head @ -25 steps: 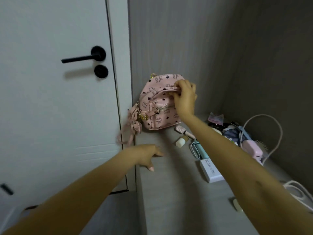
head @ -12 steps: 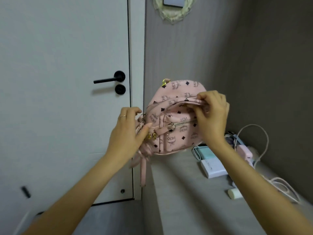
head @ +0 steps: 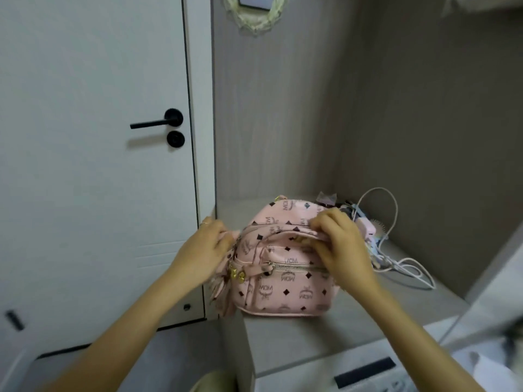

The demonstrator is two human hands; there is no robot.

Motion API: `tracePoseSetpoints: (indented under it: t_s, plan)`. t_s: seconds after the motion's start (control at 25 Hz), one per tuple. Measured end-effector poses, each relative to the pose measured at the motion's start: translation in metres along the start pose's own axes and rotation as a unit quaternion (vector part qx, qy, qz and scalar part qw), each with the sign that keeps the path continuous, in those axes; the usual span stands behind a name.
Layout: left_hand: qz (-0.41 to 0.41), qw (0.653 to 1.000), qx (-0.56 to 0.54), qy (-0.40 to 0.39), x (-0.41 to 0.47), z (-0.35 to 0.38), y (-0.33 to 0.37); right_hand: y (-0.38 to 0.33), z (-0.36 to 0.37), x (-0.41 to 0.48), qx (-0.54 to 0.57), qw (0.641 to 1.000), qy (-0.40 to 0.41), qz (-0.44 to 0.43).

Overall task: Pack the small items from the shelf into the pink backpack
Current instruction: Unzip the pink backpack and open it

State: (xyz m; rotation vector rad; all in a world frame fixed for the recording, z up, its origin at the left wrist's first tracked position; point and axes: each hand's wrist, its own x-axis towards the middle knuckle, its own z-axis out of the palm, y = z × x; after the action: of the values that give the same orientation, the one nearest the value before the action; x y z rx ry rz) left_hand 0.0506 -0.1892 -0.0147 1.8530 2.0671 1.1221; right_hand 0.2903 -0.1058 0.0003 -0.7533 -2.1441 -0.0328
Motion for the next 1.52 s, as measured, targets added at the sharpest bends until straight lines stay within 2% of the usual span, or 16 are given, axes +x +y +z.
tracePoseSetpoints:
  t_s: [0.16, 0.28, 0.36, 0.44, 0.64, 0.72, 0.8, 0.88, 1.0, 1.08, 1.2, 1.36, 1.52]
  plan:
    - [-0.131, 0.982, -0.112, -0.079, 0.000, -0.003, 0.007, -0.007, 0.001, -0.003, 0.028, 0.993, -0.096, -0.055]
    - [-0.181, 0.960, -0.199, -0.080, 0.001, -0.007, 0.014, -0.012, -0.004, 0.007, 0.118, 0.986, -0.118, 0.026]
    - [-0.173, 0.959, -0.212, -0.075, 0.003, -0.009, 0.020, -0.014, -0.006, 0.013, 0.196, 0.965, -0.155, 0.078]
    - [-0.150, 0.967, -0.193, -0.068, 0.005, -0.011, 0.030, -0.014, -0.008, 0.016, 0.245, 0.943, -0.205, 0.095]
    - [-0.068, 0.974, -0.192, -0.095, 0.012, -0.010, 0.069, -0.012, -0.017, 0.024, 0.282, 0.919, -0.255, 0.102]
    - [-0.029, 0.981, -0.157, -0.107, 0.020, -0.002, 0.087, -0.010, -0.020, 0.027, 0.289, 0.916, -0.259, 0.106]
    - [-0.005, 0.990, -0.109, -0.092, 0.026, 0.007, 0.100, -0.010, -0.017, 0.025, 0.297, 0.919, -0.234, 0.114]
    - [0.022, 0.992, -0.076, -0.094, 0.026, 0.010, 0.102, -0.013, -0.008, 0.017, 0.307, 0.928, -0.159, 0.139]
    - [0.079, 0.973, -0.150, -0.156, 0.021, 0.003, 0.084, -0.016, 0.004, 0.009, 0.272, 0.947, -0.077, 0.150]
    - [0.097, 0.963, -0.200, -0.155, 0.017, -0.001, 0.069, -0.016, 0.009, 0.009, 0.251, 0.954, -0.056, 0.154]
    - [0.100, 0.976, -0.174, -0.083, 0.014, 0.005, 0.055, -0.017, 0.011, 0.011, 0.213, 0.961, -0.030, 0.175]
    - [0.111, 0.979, -0.136, -0.105, 0.013, 0.008, 0.050, -0.002, -0.003, 0.007, 0.178, 0.959, 0.041, 0.215]
    - [0.126, 0.983, -0.044, -0.129, 0.007, 0.014, 0.042, 0.034, -0.012, -0.016, 0.178, 0.942, 0.022, 0.284]
